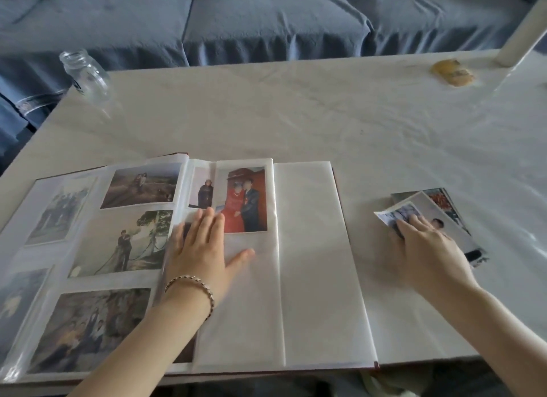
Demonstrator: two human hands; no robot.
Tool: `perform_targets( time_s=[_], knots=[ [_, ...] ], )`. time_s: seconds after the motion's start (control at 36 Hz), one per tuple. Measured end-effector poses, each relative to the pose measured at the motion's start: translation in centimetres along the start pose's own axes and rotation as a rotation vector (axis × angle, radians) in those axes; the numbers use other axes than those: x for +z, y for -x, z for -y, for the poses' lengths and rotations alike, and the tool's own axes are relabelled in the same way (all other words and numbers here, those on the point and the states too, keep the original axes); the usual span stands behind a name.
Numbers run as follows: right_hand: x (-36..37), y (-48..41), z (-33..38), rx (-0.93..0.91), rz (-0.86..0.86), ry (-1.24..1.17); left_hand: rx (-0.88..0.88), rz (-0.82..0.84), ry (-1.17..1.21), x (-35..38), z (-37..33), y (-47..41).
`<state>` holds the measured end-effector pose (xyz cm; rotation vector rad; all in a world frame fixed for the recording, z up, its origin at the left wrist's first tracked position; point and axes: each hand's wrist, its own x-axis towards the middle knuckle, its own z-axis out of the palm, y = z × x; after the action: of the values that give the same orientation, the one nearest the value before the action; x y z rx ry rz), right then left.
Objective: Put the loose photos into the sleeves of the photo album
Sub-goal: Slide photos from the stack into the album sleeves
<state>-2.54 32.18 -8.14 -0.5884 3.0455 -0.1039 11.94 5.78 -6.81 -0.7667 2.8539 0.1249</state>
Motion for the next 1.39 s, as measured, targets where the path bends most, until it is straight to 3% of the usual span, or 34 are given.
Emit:
perform_targets(
  time_s=[0.08,0.14,0.19,0.25,0.33,0.39,0.47,0.56,0.61,0.69,0.86,0.94,1.03,1.14,1.19,1.39],
  knots=[
    [-0.6,0.2,0.3,-0.033,-0.159,-0.135,0.016,-0.033,0.079,0.0,-0.6,0.0],
    [-1.2,0.6,1.2,-0.143,-0.337,-0.200,0.117,-0.178,0.192,0.4,-1.2,0.2],
    [-1.6,1.2,2.3,-0.273,-0.449,-0.237,0.189,-0.338,0.476,0.3,-2.1,0.4],
    [-1.9,1.9,3.4,-0.387,-0.480,-0.269,0.139,-0.206,0.873,-1.2,-3.8,1.1],
    [-2.0,3.1,5.4,-0.538,-0.440,-0.313,0.031,0.223,1.419,-3.4,-6.2,2.0],
    [-2.0,3.7,6.6,-0.622,-0.382,-0.332,-0.012,0.281,1.524,-4.1,-7.0,2.4],
    [-2.1,4.5,7.7,-0.698,-0.264,-0.383,0.011,0.116,1.380,-4.1,-6.9,3.0],
    [-2.7,4.9,7.9,-0.568,-0.125,-0.624,0.094,0.020,1.143,-3.8,-5.3,2.6],
    [-3.4,4.8,7.7,-0.353,-0.037,-0.753,0.169,0.021,1.002,-3.9,-4.2,2.3],
    [-3.5,3.8,7.1,-0.129,0.148,-0.740,0.266,0.068,0.872,-4.2,-3.0,1.9],
    [-3.8,3.7,7.0,-0.162,0.506,-0.879,0.302,0.045,0.785,-4.2,-2.0,1.3],
    [-3.4,4.2,6.8,-0.137,0.446,-0.900,0.200,-0.033,0.816,-3.4,-2.0,1.6],
    [-2.8,4.5,6.5,-0.001,0.246,-0.998,0.165,-0.139,0.645,-1.9,-1.9,1.9],
    [-2.0,5.1,6.6,0.082,0.049,-1.041,0.168,0.027,0.233,0.4,-1.5,2.4],
    [-1.7,5.5,6.8,0.087,-0.008,-1.008,0.172,0.025,0.071,1.4,-1.1,2.5],
    [-1.4,6.2,7.5,0.119,-0.063,-1.009,0.155,-0.005,0.034,2.5,-1.0,2.4]
  ],
)
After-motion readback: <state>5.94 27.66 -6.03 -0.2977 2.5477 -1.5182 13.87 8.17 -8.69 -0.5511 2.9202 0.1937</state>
